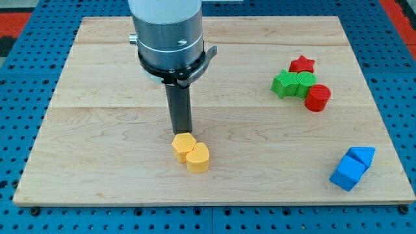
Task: Put the red circle at the top left corner
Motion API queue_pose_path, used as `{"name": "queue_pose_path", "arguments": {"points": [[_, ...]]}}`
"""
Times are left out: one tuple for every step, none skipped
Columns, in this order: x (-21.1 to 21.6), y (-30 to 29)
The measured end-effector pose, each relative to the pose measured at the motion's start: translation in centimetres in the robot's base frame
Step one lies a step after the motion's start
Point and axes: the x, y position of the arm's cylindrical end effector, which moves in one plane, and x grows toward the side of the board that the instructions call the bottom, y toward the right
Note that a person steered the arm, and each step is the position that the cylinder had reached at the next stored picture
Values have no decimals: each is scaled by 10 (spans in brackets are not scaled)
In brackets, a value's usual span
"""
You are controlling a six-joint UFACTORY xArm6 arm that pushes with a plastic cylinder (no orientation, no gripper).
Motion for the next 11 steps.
{"name": "queue_pose_path", "arguments": {"points": [[0, 5], [0, 44], [0, 47], [-6, 83], [-9, 168], [-9, 254], [-31, 274], [-50, 262], [-53, 227], [-54, 260], [-79, 224]]}}
